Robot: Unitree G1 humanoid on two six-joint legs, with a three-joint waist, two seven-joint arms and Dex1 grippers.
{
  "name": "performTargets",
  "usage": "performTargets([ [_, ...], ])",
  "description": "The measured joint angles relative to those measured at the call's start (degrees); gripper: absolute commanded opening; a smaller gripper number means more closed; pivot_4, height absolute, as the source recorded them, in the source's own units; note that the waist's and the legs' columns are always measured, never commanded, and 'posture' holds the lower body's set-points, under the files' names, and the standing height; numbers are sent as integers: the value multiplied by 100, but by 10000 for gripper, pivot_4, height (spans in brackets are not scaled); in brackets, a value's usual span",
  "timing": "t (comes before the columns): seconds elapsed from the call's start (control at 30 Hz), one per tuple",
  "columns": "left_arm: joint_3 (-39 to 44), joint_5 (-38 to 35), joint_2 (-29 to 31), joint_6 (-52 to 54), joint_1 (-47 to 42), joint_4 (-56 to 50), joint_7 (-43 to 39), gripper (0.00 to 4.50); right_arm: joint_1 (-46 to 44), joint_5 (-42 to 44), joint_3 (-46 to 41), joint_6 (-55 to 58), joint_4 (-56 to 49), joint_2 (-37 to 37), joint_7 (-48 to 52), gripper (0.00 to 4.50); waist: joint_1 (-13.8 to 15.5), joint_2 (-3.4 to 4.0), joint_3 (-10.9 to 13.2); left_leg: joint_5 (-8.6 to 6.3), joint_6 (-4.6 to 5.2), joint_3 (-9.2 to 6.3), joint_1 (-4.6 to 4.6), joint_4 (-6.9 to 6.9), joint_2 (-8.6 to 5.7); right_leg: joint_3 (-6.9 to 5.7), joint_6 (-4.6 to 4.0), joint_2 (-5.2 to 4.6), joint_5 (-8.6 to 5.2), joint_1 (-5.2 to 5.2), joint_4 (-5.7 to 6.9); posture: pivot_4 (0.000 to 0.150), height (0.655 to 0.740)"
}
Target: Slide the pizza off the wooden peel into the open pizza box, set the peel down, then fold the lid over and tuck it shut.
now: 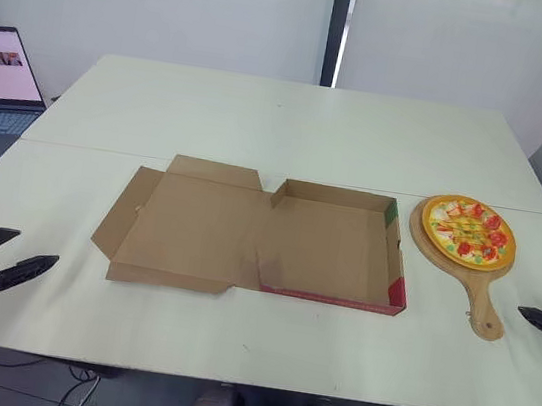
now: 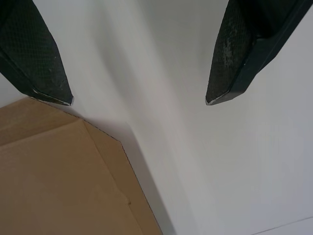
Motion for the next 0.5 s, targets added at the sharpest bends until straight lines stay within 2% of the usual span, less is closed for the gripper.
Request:
performTargets([
  [0.5,0,-240,1,101,206,-247,-473,45000,2,-7,1,-253,177,0,49,44754,-1,0,0,0,0,0,0,1,0,0,0,0,0,0,1,1500,7281],
])
